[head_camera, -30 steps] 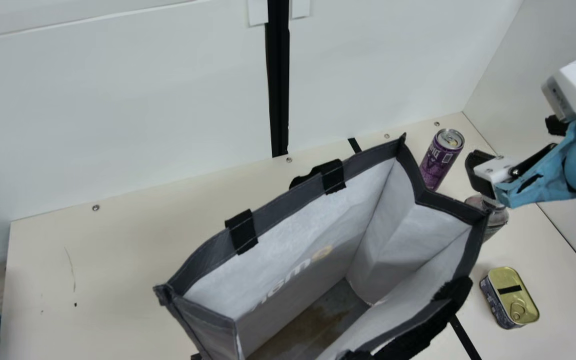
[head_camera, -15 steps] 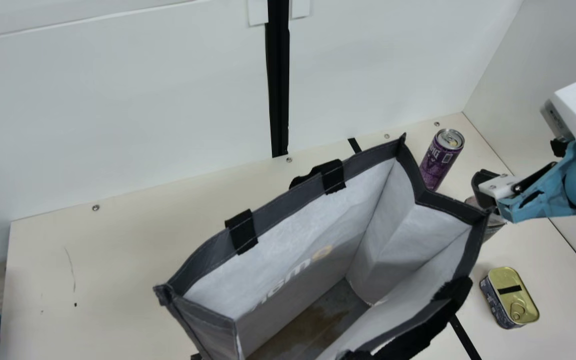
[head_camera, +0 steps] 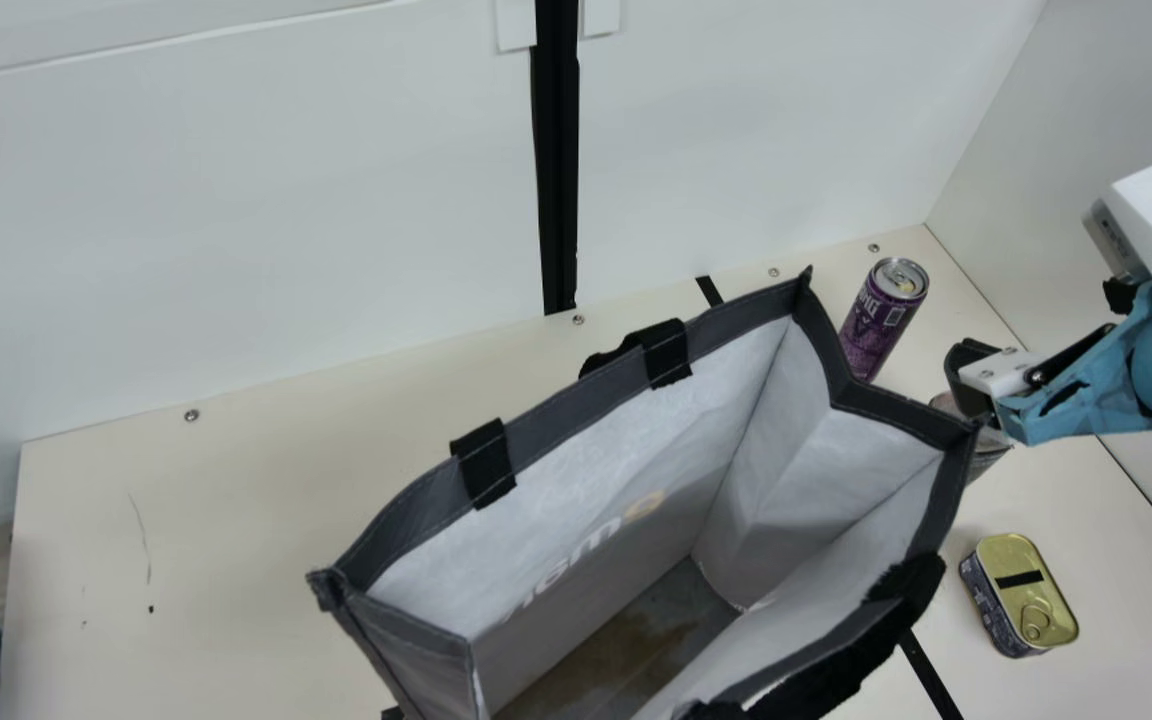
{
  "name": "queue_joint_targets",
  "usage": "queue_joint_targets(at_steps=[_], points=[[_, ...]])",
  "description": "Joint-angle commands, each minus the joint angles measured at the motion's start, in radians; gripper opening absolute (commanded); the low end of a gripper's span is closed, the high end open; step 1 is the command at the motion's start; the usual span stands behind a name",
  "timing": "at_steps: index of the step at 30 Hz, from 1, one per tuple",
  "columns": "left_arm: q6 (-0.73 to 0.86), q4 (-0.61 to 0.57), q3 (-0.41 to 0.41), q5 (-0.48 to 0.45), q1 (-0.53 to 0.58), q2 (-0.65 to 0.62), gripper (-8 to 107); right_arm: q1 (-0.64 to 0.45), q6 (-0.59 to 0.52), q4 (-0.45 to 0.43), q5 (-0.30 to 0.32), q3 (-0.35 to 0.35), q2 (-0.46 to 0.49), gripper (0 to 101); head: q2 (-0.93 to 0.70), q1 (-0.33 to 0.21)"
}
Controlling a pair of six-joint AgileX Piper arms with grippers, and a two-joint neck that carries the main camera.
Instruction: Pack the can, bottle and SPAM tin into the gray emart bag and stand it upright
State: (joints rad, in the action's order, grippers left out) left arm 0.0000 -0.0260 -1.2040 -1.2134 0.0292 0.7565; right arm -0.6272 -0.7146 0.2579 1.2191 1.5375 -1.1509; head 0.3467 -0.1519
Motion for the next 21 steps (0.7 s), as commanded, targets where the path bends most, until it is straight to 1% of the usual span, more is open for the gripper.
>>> queue_joint_targets(at_steps=[1,21], points=[[0.0,0.0,0.0,0.0,0.0,0.0,90,0.0,0.0,0.0,0.0,0.0,0.0,95,0.002,-0.023],[0.002,0.004,-0.006,0.009,0.014,0.009,90,0.0,0.0,0.0,0.0,0.0,0.0,95,0.002,-0.023]])
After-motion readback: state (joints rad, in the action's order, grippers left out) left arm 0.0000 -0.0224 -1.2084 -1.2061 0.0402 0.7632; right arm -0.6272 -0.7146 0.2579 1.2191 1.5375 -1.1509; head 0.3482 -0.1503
